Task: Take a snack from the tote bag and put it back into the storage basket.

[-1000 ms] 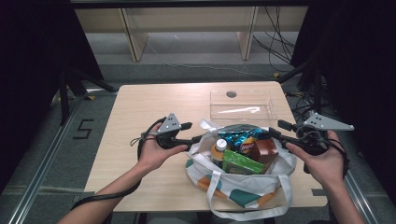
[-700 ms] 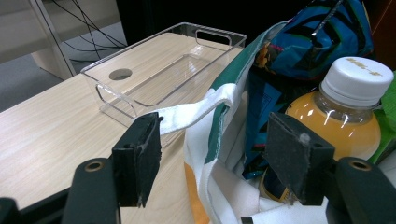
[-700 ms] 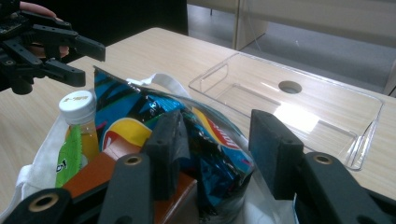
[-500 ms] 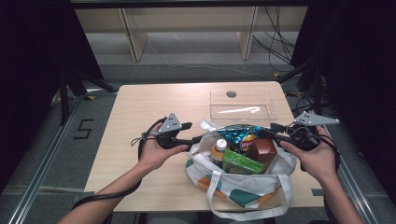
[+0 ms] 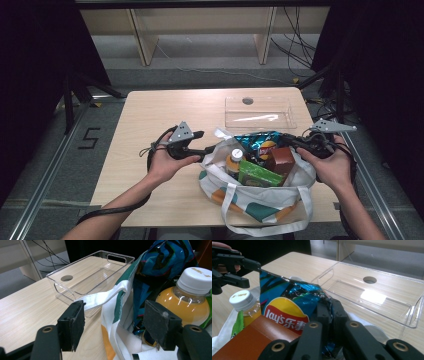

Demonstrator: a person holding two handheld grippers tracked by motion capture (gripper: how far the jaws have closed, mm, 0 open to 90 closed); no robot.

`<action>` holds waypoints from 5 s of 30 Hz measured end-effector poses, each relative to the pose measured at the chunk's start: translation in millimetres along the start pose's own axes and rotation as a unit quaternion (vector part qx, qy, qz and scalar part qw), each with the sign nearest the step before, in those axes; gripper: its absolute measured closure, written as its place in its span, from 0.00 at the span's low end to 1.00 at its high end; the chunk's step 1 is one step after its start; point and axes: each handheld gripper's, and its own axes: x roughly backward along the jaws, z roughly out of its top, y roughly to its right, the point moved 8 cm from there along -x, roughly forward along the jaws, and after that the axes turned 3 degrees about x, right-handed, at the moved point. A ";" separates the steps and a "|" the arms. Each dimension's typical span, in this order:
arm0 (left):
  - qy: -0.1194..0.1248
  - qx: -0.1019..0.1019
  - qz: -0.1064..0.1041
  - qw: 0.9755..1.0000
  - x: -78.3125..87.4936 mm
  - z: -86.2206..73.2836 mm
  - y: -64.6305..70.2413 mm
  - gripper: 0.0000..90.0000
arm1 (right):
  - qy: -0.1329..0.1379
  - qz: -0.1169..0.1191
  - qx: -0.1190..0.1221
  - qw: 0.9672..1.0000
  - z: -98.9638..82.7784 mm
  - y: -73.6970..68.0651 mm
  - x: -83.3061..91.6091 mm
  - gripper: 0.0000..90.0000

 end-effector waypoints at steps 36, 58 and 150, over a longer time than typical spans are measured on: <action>0.003 0.015 -0.003 1.000 -2.4 -3.7 -1.0 0.36 | 0.084 0.000 -0.012 0.996 27.6 -14.7 15.2 1.00; 0.007 0.019 -0.003 1.000 -2.4 -2.4 -1.0 0.36 | 0.136 -0.010 -0.020 0.990 53.1 -16.1 29.1 1.00; 0.022 0.022 -0.008 0.999 -2.8 3.6 -1.0 0.36 | 0.216 -0.026 -0.001 0.976 129.4 -8.2 54.3 1.00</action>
